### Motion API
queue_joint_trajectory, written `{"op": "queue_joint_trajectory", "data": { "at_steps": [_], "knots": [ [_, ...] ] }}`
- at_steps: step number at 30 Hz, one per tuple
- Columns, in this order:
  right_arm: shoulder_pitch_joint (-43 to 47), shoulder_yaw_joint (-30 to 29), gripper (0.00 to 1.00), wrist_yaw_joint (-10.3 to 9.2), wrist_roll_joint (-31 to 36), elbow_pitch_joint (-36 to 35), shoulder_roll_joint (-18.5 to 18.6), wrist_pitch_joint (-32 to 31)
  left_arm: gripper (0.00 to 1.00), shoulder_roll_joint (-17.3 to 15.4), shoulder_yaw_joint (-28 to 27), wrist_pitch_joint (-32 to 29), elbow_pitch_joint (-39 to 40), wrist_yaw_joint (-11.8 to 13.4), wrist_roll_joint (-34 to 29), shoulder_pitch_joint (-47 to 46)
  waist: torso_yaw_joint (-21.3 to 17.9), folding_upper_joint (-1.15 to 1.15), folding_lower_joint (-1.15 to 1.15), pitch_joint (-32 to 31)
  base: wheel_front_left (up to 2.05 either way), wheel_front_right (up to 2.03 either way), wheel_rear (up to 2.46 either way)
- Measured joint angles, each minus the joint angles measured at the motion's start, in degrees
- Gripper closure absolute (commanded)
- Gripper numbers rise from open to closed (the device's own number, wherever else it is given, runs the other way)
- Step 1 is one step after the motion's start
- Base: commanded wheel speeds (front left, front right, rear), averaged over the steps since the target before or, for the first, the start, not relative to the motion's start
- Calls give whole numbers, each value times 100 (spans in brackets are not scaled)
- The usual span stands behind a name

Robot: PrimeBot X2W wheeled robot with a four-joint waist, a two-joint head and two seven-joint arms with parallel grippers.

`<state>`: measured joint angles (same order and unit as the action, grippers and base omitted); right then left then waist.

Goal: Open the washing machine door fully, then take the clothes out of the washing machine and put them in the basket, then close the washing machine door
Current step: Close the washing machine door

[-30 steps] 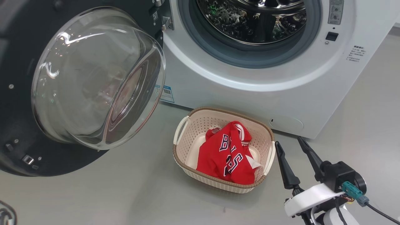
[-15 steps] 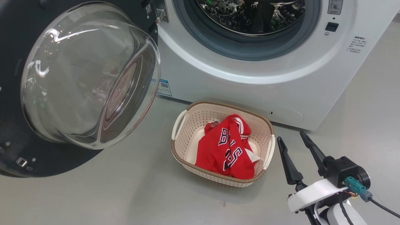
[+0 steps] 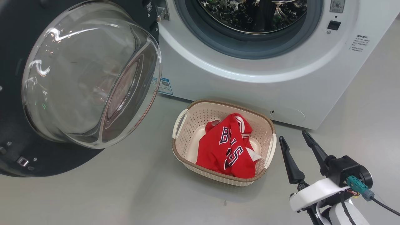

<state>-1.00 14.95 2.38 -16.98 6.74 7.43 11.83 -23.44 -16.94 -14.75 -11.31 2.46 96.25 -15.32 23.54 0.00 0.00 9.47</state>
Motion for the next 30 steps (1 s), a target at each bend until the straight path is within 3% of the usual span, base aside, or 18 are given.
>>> {"op": "queue_joint_trajectory", "data": {
  "at_steps": [13,21,30],
  "knots": [
    [-1,-9,0,0,0,-22,27,-42,100,-245,35,-917,-79,-310,509,45,81,0,0,12,0,0,0],
    [-2,-8,0,0,0,-31,43,-43,100,-245,63,-1518,4,-524,947,184,156,0,0,-4,0,0,0],
    [-3,-4,0,-1,0,-62,55,-49,100,-238,157,-2048,145,-599,1263,459,213,0,0,2,0,0,0]
  ]
}}
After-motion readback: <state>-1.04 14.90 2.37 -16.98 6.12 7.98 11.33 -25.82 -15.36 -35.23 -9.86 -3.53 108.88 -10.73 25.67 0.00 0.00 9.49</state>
